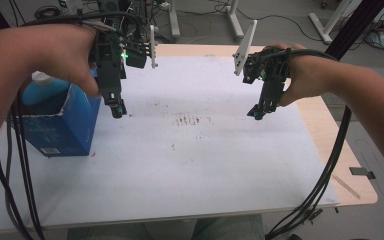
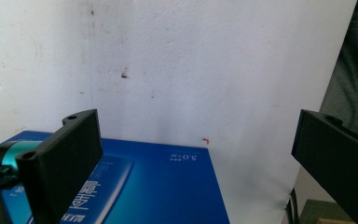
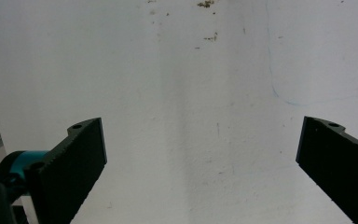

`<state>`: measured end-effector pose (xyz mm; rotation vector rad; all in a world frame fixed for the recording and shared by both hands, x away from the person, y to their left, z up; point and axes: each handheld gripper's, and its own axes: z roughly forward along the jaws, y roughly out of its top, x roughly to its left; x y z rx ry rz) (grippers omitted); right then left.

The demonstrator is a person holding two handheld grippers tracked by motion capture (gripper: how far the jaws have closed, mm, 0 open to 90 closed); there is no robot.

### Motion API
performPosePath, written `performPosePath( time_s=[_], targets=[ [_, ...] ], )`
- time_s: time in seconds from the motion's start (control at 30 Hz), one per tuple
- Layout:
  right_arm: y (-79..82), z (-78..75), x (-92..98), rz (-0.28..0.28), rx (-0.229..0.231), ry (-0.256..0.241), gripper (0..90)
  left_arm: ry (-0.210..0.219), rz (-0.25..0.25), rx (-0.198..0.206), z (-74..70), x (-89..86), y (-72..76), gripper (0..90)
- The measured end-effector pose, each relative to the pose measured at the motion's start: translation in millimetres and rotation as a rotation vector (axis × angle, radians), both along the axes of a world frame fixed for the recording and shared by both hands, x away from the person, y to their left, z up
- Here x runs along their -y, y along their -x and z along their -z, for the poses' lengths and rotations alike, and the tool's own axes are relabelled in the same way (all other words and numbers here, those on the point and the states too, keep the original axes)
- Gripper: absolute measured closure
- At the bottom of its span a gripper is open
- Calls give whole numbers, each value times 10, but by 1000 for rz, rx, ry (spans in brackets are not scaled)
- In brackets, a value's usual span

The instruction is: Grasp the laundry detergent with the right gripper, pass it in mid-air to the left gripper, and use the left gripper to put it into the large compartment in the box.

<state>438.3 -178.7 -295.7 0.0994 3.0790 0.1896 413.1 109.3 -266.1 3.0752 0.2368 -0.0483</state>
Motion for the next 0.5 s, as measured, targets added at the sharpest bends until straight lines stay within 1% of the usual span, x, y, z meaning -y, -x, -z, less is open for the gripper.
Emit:
performPosePath(
  time_s=[0.2, 0.33, 0.5],
  targets=[
    [-22, 33, -9, -11, -3, 12, 6, 6, 9, -6, 12, 9, -13, 16],
    [-50, 49, -27, -17, -7, 3, 6, 10, 18, -20, 51, 46, -26, 16],
    [-64, 52, -27, -19, -5, -2, 6, 13, 19, -21, 55, 69, -25, 16]
  ],
)
